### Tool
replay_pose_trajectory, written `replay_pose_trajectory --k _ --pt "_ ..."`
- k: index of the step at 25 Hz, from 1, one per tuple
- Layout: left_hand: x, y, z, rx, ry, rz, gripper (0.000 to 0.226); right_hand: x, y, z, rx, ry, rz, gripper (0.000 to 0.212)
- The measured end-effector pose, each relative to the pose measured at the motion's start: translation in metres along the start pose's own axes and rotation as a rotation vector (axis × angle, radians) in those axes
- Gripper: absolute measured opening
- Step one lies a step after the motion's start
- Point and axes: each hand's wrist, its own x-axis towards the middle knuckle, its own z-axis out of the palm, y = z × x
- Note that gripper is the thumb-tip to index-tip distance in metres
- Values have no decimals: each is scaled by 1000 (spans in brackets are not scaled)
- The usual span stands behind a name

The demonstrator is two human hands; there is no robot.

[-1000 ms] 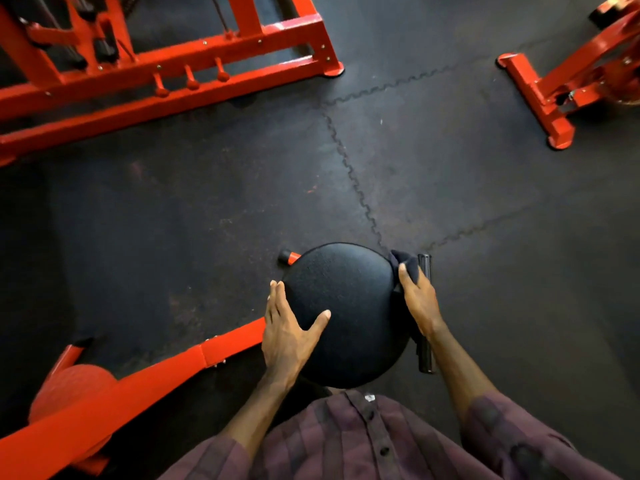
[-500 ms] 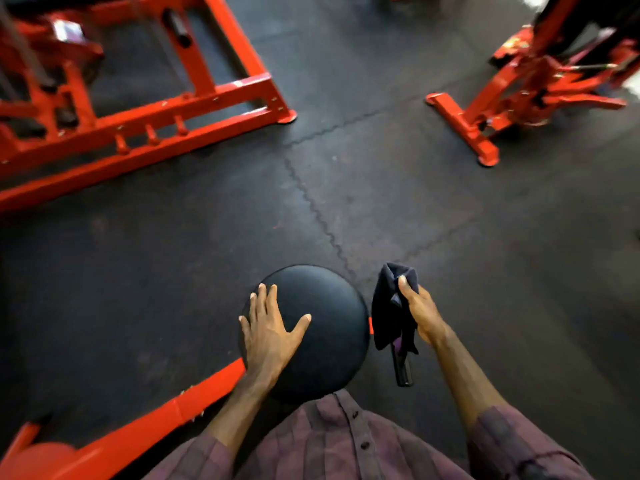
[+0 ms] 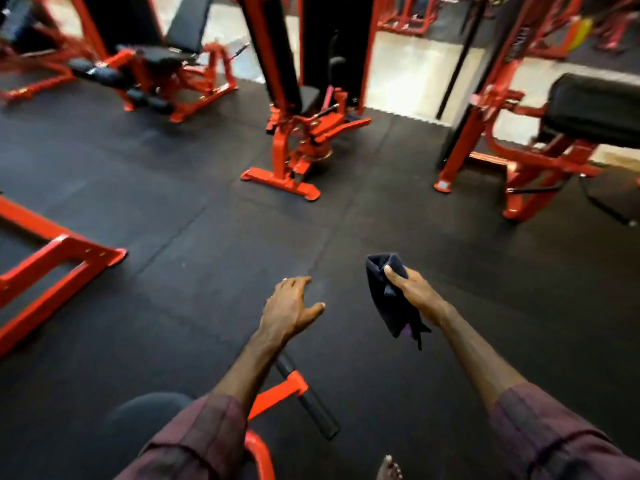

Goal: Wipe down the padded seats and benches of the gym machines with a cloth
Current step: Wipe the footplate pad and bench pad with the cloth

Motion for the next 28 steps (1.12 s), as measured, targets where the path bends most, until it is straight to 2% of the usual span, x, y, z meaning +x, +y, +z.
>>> replay_pose_trajectory --k 7,10,14,17,20,25,28 --pt "122 280 15 92 -4 345 75 1 -1 -280 46 321 -105 21" --pt "159 375 26 176 -22 485 75 -1 4 -366 83 438 -126 21" --pt "212 499 41 210 -28 672 72 20 14 -469 103 587 -137 33" --pt "268 572 55 218 -14 731 70 50 20 -534 93 678 -168 47" --pt "343 656 76 239 8 794 71 91 25 -620 62 747 -155 35" --pt "462 790 107 199 6 877 72 183 38 -755 34 792 -136 37" --pt "537 880 125 213 2 942 73 242 37 -838 5 822 -175 22"
